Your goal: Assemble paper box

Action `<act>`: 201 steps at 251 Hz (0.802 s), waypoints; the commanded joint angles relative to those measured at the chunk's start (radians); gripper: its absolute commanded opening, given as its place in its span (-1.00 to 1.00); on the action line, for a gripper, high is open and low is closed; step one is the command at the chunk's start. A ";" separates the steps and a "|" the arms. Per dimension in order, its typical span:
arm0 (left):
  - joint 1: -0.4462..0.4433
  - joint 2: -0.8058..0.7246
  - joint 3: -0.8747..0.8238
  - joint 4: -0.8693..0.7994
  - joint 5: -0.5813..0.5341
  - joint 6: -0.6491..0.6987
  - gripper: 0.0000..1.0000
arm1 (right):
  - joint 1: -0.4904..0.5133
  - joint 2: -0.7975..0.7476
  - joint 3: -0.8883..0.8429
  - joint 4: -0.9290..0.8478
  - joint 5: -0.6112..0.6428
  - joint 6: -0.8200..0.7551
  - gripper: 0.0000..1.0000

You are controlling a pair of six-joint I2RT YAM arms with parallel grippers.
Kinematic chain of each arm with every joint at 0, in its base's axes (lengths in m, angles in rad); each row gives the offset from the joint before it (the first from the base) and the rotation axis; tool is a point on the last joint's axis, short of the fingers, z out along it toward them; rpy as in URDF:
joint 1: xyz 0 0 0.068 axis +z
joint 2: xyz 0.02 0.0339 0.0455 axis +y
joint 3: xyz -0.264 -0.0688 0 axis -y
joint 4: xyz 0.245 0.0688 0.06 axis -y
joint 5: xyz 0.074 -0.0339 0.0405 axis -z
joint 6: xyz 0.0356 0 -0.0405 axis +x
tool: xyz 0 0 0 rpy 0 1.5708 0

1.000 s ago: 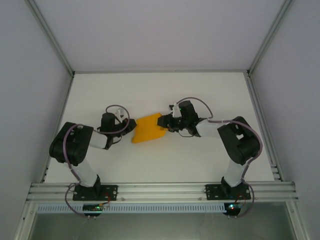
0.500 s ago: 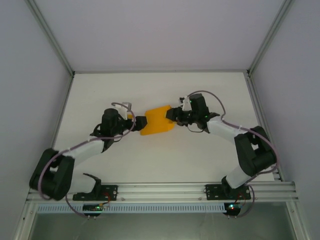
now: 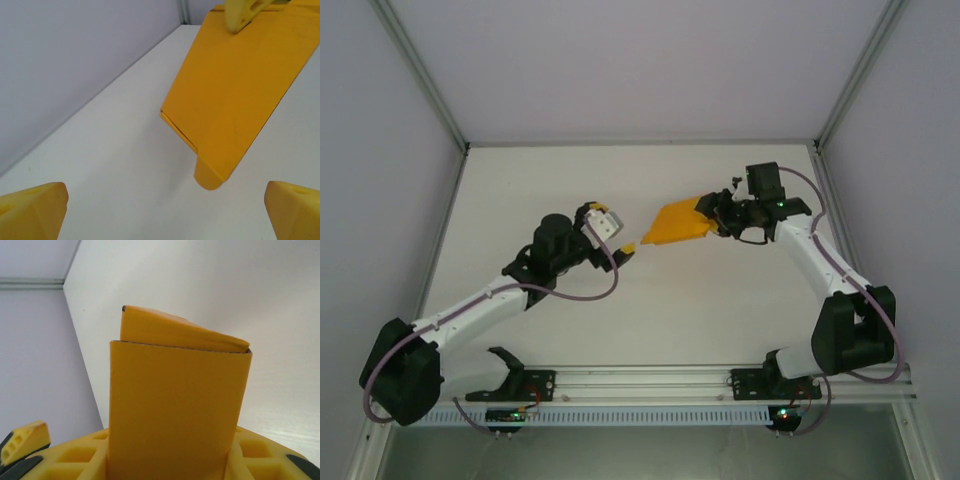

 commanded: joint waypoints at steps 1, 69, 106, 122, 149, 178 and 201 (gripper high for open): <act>-0.045 0.036 0.038 -0.004 0.007 0.161 0.99 | -0.025 0.003 0.054 -0.135 -0.081 0.057 -0.18; -0.128 0.168 0.109 0.012 -0.071 0.241 1.00 | -0.028 -0.007 0.105 -0.189 -0.063 0.090 -0.17; -0.143 0.200 0.116 0.066 -0.066 0.266 1.00 | -0.025 -0.009 0.096 -0.166 -0.087 0.123 -0.17; -0.156 0.222 0.130 0.072 -0.116 0.270 1.00 | -0.022 -0.011 0.096 -0.160 -0.097 0.139 -0.16; -0.173 0.249 0.141 0.064 -0.119 0.285 1.00 | -0.018 -0.020 0.090 -0.137 -0.103 0.178 -0.15; -0.186 0.277 0.157 0.071 -0.141 0.313 0.99 | -0.012 -0.020 0.091 -0.119 -0.115 0.224 -0.14; -0.187 0.295 0.174 0.074 -0.155 0.326 0.96 | -0.005 -0.024 0.096 -0.124 -0.120 0.231 -0.12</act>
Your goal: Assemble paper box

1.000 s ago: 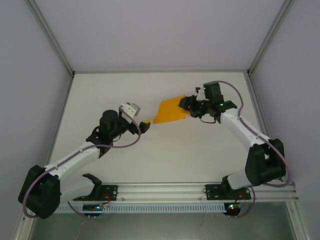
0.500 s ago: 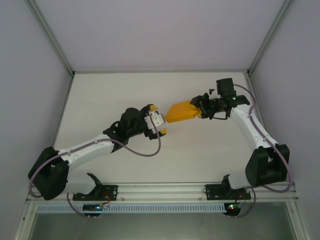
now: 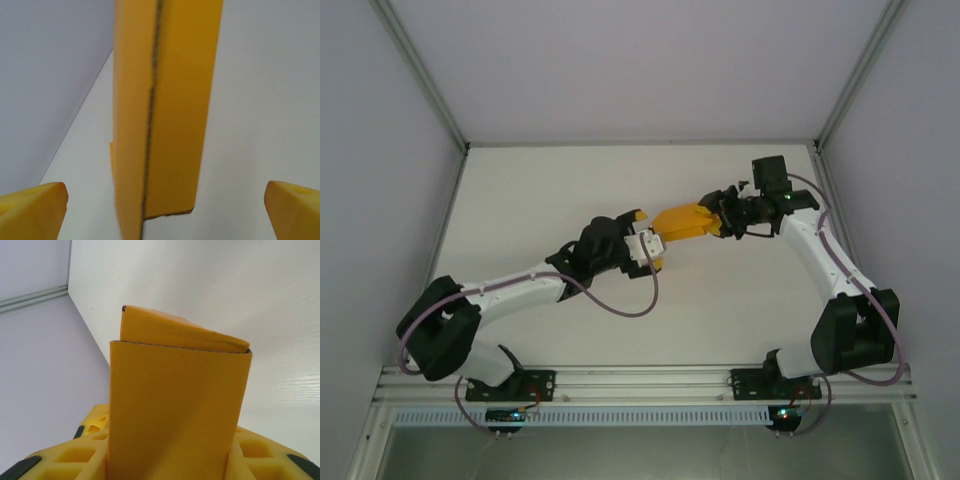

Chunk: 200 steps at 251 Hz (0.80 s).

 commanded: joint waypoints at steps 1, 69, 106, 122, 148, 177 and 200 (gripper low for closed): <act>-0.006 0.023 0.053 0.032 -0.032 0.047 0.96 | 0.013 -0.026 0.016 0.005 -0.036 0.049 -0.12; -0.005 0.071 0.048 0.142 -0.108 0.084 0.64 | 0.036 -0.033 -0.004 0.023 -0.077 0.093 -0.09; -0.006 0.073 0.052 0.141 -0.124 0.091 0.35 | 0.036 -0.036 -0.002 0.022 -0.083 0.092 -0.05; -0.007 0.068 0.050 0.138 -0.122 0.091 0.22 | 0.036 -0.036 -0.003 0.017 -0.094 0.089 -0.01; -0.007 0.058 0.042 0.136 -0.124 0.091 0.04 | 0.033 -0.039 -0.011 -0.004 -0.114 0.061 0.03; -0.006 0.042 0.046 0.099 -0.117 0.096 -0.18 | 0.027 -0.048 -0.011 0.013 -0.084 0.045 0.21; -0.007 0.025 0.070 -0.014 -0.096 0.100 -0.30 | 0.016 -0.058 -0.040 0.041 -0.028 0.031 0.36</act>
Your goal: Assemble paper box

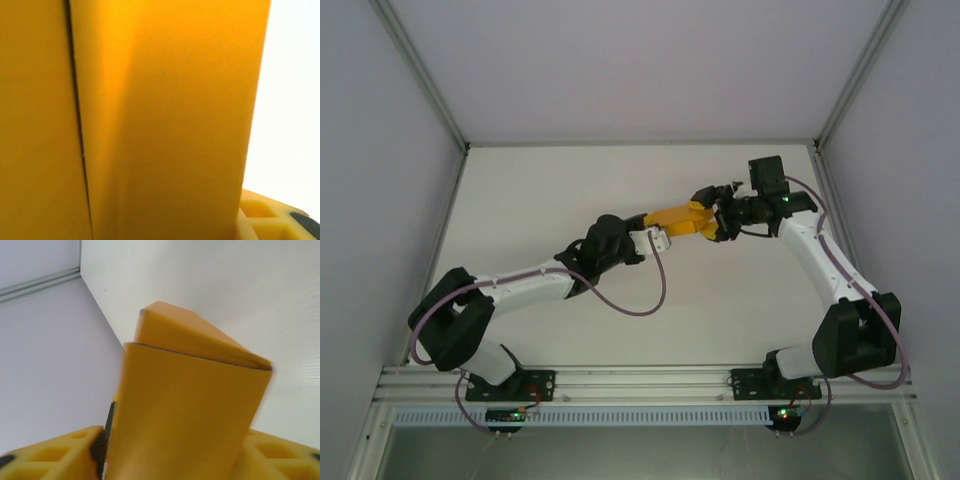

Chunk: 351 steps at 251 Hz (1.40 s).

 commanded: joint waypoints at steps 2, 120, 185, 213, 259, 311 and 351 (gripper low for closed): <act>-0.001 -0.041 0.046 -0.104 0.017 0.002 -0.32 | -0.013 -0.036 -0.026 0.015 0.049 -0.031 0.38; 0.000 -0.025 0.297 -0.957 0.136 0.016 -0.57 | 0.007 -0.061 0.206 -0.132 0.661 -0.643 0.98; 0.016 0.186 0.474 -1.272 0.102 -0.008 -0.72 | 0.061 -0.180 0.020 0.124 0.816 -1.109 0.98; 0.041 0.218 0.530 -1.328 0.122 -0.018 -0.67 | 0.048 -0.209 -0.035 0.144 0.642 -1.198 0.99; 0.066 0.210 0.535 -1.342 0.165 0.012 -0.56 | 0.063 -0.203 -0.046 0.051 0.461 -1.281 0.97; 0.085 0.204 0.537 -1.356 0.192 0.026 -0.53 | 0.114 -0.169 -0.079 -0.002 0.328 -1.374 0.86; 0.087 0.211 0.524 -1.349 0.184 0.014 -0.52 | 0.163 -0.103 -0.074 -0.057 0.300 -1.417 0.65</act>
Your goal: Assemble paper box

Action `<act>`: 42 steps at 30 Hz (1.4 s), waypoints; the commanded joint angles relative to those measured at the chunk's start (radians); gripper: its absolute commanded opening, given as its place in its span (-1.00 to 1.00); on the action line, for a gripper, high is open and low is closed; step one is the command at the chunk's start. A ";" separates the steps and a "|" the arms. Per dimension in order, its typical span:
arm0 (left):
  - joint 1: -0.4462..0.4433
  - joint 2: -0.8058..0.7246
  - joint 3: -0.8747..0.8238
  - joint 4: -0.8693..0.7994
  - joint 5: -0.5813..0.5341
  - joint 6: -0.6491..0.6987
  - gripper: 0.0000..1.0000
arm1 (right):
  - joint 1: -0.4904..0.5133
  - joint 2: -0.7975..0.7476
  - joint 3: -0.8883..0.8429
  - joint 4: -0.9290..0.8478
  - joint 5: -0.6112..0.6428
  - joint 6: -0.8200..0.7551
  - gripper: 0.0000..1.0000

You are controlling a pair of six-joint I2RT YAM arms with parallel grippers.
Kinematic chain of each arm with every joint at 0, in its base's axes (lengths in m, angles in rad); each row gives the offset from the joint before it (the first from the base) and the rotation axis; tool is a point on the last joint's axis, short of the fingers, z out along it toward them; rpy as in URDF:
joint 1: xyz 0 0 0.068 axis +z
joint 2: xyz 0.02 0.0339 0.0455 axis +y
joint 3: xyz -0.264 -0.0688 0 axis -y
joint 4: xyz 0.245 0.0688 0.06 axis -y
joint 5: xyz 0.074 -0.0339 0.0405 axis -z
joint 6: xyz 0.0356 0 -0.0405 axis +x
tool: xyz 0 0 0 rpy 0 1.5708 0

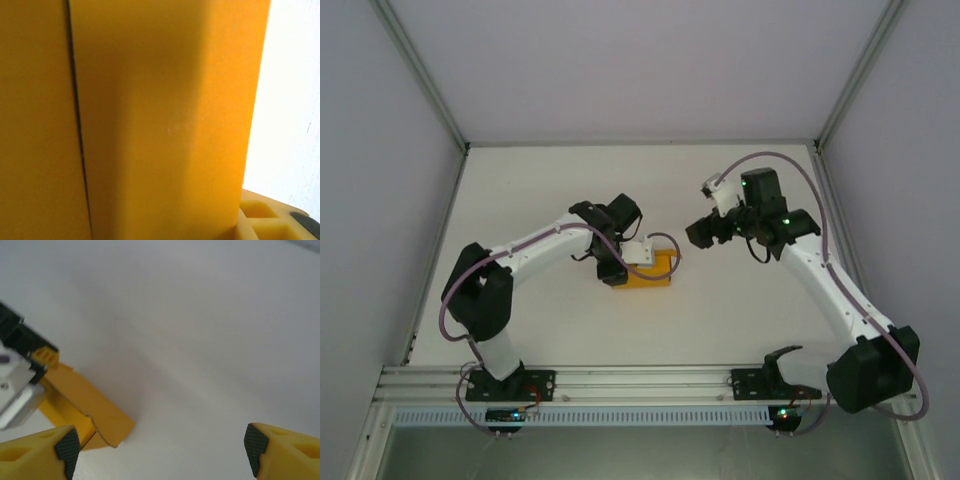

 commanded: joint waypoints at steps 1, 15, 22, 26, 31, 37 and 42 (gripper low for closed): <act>0.007 -0.011 0.010 -0.032 0.026 0.013 -0.52 | 0.030 0.049 -0.002 -0.068 -0.067 -0.069 0.64; 0.008 0.011 0.015 -0.006 0.000 -0.020 -0.54 | 0.093 0.179 -0.011 -0.092 -0.127 -0.092 0.00; 0.008 0.014 0.017 0.003 -0.002 -0.022 -0.54 | 0.113 0.207 -0.029 -0.081 -0.134 -0.092 -0.20; 0.008 0.009 0.020 0.002 -0.001 -0.022 -0.54 | 0.126 0.221 -0.026 -0.073 -0.115 -0.082 -0.37; 0.008 0.008 0.023 0.006 -0.013 -0.036 -0.52 | 0.136 0.225 -0.032 -0.033 -0.119 -0.034 -0.70; 0.008 0.017 0.030 0.014 -0.027 -0.056 -0.51 | 0.167 0.208 -0.027 -0.021 -0.092 0.116 -0.98; 0.004 0.012 0.025 0.037 -0.034 -0.065 -0.49 | 0.214 0.199 -0.013 0.002 -0.057 0.343 -1.00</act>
